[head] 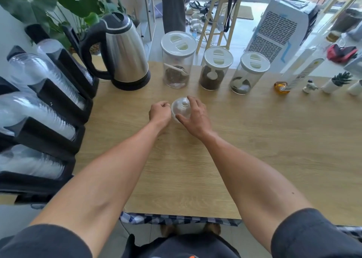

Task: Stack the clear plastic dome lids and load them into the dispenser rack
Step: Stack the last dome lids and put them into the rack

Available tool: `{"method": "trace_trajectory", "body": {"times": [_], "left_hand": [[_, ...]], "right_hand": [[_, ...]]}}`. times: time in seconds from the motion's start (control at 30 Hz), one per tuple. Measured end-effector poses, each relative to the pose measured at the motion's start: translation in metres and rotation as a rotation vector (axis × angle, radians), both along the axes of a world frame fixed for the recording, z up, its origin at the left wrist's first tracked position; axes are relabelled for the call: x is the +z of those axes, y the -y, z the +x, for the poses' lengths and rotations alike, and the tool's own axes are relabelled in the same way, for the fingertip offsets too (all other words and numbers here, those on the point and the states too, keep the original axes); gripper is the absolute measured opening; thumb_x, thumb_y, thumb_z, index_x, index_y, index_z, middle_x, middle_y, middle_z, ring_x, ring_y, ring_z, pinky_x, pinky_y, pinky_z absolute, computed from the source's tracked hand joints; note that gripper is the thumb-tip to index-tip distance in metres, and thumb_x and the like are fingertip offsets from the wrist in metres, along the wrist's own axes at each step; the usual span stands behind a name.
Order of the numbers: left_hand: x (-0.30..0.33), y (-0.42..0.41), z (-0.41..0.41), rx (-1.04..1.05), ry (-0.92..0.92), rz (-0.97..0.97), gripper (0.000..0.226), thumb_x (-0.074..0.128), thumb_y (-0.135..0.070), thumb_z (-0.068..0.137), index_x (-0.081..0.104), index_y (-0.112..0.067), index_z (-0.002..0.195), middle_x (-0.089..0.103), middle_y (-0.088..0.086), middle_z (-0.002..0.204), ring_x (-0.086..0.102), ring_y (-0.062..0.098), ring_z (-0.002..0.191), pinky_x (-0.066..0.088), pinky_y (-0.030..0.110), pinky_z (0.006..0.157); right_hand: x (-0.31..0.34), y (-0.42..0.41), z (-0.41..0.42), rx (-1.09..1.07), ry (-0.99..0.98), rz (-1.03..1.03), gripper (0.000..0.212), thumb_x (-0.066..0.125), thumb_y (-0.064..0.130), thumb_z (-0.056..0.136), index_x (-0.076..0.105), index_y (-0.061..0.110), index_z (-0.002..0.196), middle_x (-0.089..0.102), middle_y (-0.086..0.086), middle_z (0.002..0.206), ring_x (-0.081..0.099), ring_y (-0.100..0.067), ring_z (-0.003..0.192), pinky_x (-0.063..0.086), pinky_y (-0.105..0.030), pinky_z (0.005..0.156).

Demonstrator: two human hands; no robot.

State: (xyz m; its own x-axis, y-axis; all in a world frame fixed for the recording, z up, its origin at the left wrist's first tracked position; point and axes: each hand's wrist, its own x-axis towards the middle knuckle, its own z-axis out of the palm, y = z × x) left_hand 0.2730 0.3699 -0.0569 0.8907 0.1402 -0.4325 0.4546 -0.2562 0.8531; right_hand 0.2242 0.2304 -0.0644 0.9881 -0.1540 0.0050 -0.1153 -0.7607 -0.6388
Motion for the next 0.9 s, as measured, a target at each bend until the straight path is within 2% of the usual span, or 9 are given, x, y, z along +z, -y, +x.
{"method": "trace_trajectory", "body": {"times": [0.13,0.27,0.33,0.4,0.47,0.6,0.73,0.83,0.9], "left_hand": [[0.011,0.006,-0.003,0.021,0.002,0.046,0.032,0.054,-0.019,0.1,0.072,-0.014,0.125,0.07,0.005,0.132,0.064,0.027,0.122,0.048,0.029,0.105],[0.008,0.005,0.003,-0.017,-0.014,0.077,0.034,0.054,-0.018,0.094,0.074,-0.017,0.122,0.073,0.006,0.127,0.069,0.031,0.114,0.055,0.038,0.102],[0.006,0.007,0.005,-0.026,-0.04,0.054,0.024,0.059,-0.017,0.088,0.077,-0.02,0.104,0.077,0.005,0.115,0.072,0.03,0.105,0.059,0.036,0.093],[0.006,0.01,0.005,-0.011,-0.053,0.021,0.009,0.068,-0.016,0.082,0.074,-0.023,0.081,0.078,0.005,0.101,0.071,0.027,0.09,0.056,0.028,0.075],[0.006,0.012,0.004,0.015,-0.064,-0.04,0.008,0.072,-0.015,0.075,0.072,-0.023,0.076,0.078,0.006,0.094,0.068,0.025,0.08,0.05,0.026,0.068],[0.009,0.01,0.001,0.054,-0.084,-0.145,0.024,0.073,-0.011,0.061,0.076,-0.019,0.084,0.078,0.011,0.094,0.065,0.023,0.079,0.05,0.029,0.071],[0.007,0.007,0.0,0.031,-0.079,-0.204,0.023,0.069,0.004,0.087,0.071,-0.018,0.085,0.076,0.012,0.095,0.067,0.02,0.079,0.06,0.04,0.083],[0.008,0.002,-0.002,-0.007,-0.057,-0.226,0.018,0.066,0.002,0.093,0.072,-0.014,0.093,0.076,0.015,0.097,0.069,0.024,0.082,0.061,0.042,0.079],[0.011,-0.002,-0.004,-0.029,-0.04,-0.22,0.015,0.067,0.0,0.094,0.073,-0.009,0.104,0.077,0.019,0.104,0.071,0.025,0.085,0.062,0.045,0.083]], "right_hand": [[0.004,0.006,-0.009,-0.132,-0.018,0.124,0.082,0.06,0.051,0.092,0.029,0.018,0.16,0.044,-0.01,0.158,0.04,-0.027,0.143,0.038,-0.042,0.115],[0.008,0.015,-0.007,-0.403,-0.135,0.281,0.056,0.043,0.03,0.099,0.043,0.013,0.153,0.06,-0.016,0.143,0.053,-0.032,0.133,0.045,-0.043,0.107],[0.011,0.015,-0.001,-0.44,-0.184,0.397,0.05,0.046,0.018,0.098,0.051,0.009,0.148,0.064,-0.014,0.139,0.058,-0.03,0.128,0.047,-0.04,0.107],[0.013,0.013,0.004,-0.465,-0.218,0.51,0.046,0.052,0.008,0.096,0.057,0.007,0.142,0.066,-0.011,0.133,0.061,-0.025,0.123,0.049,-0.036,0.106],[0.013,0.011,0.008,-0.487,-0.221,0.585,0.041,0.057,0.004,0.093,0.064,0.008,0.133,0.069,-0.006,0.12,0.063,-0.022,0.116,0.052,-0.032,0.098],[0.011,0.009,0.004,-0.475,-0.194,0.728,0.027,0.065,0.002,0.088,0.074,0.014,0.11,0.076,-0.002,0.103,0.069,-0.017,0.095,0.054,-0.028,0.078],[0.014,0.008,-0.008,-0.475,-0.141,0.818,0.025,0.067,-0.001,0.085,0.075,0.022,0.092,0.078,-0.004,0.097,0.069,-0.016,0.085,0.056,-0.031,0.077],[0.018,0.008,-0.014,-0.476,-0.106,0.804,0.028,0.063,-0.002,0.09,0.075,0.021,0.1,0.075,0.003,0.097,0.072,-0.018,0.098,0.061,-0.037,0.092],[0.024,0.007,-0.016,-0.465,-0.094,0.792,0.029,0.062,-0.001,0.091,0.075,0.015,0.111,0.074,0.004,0.096,0.071,-0.018,0.098,0.061,-0.04,0.093]]}}
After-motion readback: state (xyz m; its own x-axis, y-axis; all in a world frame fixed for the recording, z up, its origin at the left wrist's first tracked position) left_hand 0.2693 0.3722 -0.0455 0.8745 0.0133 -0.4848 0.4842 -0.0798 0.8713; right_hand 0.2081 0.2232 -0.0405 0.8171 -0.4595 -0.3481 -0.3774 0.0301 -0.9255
